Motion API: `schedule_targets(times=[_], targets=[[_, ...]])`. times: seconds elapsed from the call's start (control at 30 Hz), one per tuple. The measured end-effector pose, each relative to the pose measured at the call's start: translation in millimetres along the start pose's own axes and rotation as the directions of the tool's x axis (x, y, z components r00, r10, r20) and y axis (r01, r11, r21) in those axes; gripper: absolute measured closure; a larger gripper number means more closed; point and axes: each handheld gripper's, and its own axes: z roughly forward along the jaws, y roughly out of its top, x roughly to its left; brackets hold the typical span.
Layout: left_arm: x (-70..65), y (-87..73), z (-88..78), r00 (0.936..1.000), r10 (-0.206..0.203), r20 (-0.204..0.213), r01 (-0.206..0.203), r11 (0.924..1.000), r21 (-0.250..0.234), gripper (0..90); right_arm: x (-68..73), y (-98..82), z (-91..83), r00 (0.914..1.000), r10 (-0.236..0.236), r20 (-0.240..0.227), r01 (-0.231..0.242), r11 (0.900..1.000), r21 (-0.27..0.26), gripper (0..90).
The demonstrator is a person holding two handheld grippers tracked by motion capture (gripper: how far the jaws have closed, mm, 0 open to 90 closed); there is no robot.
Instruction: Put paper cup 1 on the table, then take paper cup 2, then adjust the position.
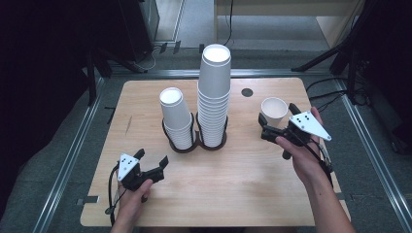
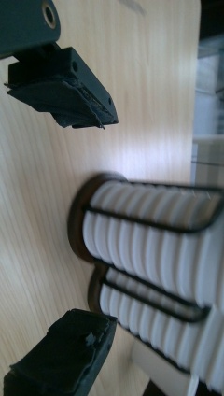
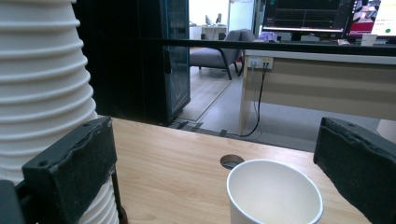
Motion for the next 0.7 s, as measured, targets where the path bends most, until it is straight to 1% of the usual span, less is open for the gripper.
schedule_targets(times=[0.07, 0.13, 0.2, 0.3, 0.33, 0.43, 0.53, 0.7], targets=[[-9.0, 4.5, 1.8, 0.9998, 0.015, 0.012, -0.015, 0.9999, -0.003, 4.1, 2.9, 6.6, -2.0, 0.9999, 0.009, -0.011, -0.009, 1.0, -0.016, 0.0], [-18.4, 10.6, 4.3, 0.9989, 0.025, 0.04, -0.025, 0.9997, -0.005, 2.6, 6.0, 12.2, -3.5, 0.9994, 0.023, -0.025, -0.024, 0.999, -0.031, 0.0], [-28.4, 18.9, 5.8, 0.9974, 0.045, 0.057, -0.044, 0.999, -0.012, 2.4, 9.3, 16.6, -4.4, 0.9991, 0.022, -0.035, -0.023, 0.999, -0.038, 0.0], [-40.1, 29.7, 8.7, 0.9953, 0.049, 0.083, -0.047, 0.9986, -0.025, 2.4, 14.8, 22.4, -6.0, 0.9975, 0.037, -0.06, -0.04, 0.998, -0.044, 0.0], [-44.1, 33.4, 10.3, 0.9943, 0.058, 0.089, -0.056, 0.9981, -0.025, 2.4, 17.0, 24.4, -6.4, 0.9974, 0.033, -0.065, -0.036, 0.998, -0.046, 0.0], [-56.3, 42.0, 16.7, 0.9919, 0.072, 0.105, -0.069, 0.9972, -0.029, 2.4, 22.9, 30.0, -7.1, 0.9962, 0.032, -0.081, -0.036, 0.998, -0.05, 0.0], [-67.8, 48.1, 24.2, 0.9899, 0.087, 0.112, -0.084, 0.996, -0.031, 2.4, 29.3, 34.9, -6.5, 0.9952, 0.024, -0.095, -0.029, 0.998, -0.051, 0.0], [-83.4, 56.3, 36.2, 0.9877, 0.104, 0.116, -0.102, 0.9944, -0.027, 2.4, 38.3, 41.8, -6.0, 0.9919, 0.037, -0.122, -0.044, 0.997, -0.058, 0.0]])
